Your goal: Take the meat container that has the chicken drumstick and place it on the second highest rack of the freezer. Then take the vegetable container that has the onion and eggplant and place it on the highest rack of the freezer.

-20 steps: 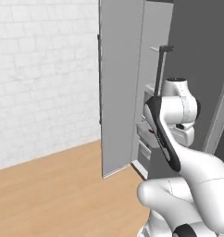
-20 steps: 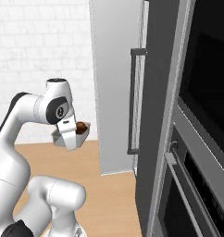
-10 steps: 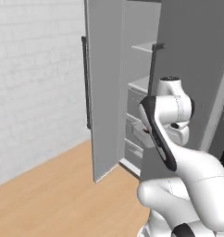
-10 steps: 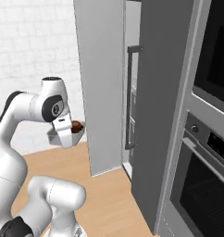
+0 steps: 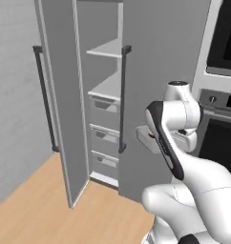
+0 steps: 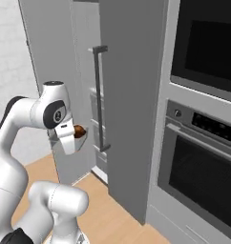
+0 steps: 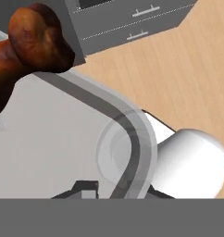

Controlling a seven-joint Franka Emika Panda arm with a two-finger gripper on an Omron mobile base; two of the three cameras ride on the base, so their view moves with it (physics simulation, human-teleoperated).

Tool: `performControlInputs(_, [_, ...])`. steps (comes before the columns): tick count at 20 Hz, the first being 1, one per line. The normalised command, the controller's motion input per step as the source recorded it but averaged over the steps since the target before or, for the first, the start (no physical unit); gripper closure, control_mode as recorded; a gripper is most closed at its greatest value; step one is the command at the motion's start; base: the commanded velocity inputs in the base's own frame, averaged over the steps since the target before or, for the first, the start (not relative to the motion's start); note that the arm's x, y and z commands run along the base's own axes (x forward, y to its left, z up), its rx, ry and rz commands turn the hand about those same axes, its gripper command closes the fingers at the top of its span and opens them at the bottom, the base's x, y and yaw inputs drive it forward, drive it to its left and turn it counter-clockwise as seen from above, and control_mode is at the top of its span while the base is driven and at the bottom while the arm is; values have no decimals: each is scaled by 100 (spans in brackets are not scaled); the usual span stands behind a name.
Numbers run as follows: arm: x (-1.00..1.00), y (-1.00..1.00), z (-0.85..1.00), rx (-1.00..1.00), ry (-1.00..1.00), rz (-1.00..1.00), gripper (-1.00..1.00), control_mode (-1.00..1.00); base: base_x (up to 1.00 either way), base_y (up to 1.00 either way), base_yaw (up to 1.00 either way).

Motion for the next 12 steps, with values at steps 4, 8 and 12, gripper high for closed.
performControlInputs(4, [0,0,0,0,0,0,100,100,48,92,-44])
performControlInputs(8, [0,0,0,0,0,0,100,100,53,94,-32])
performControlInputs(12, [0,0,0,0,0,0,100,100,42,77,-23])
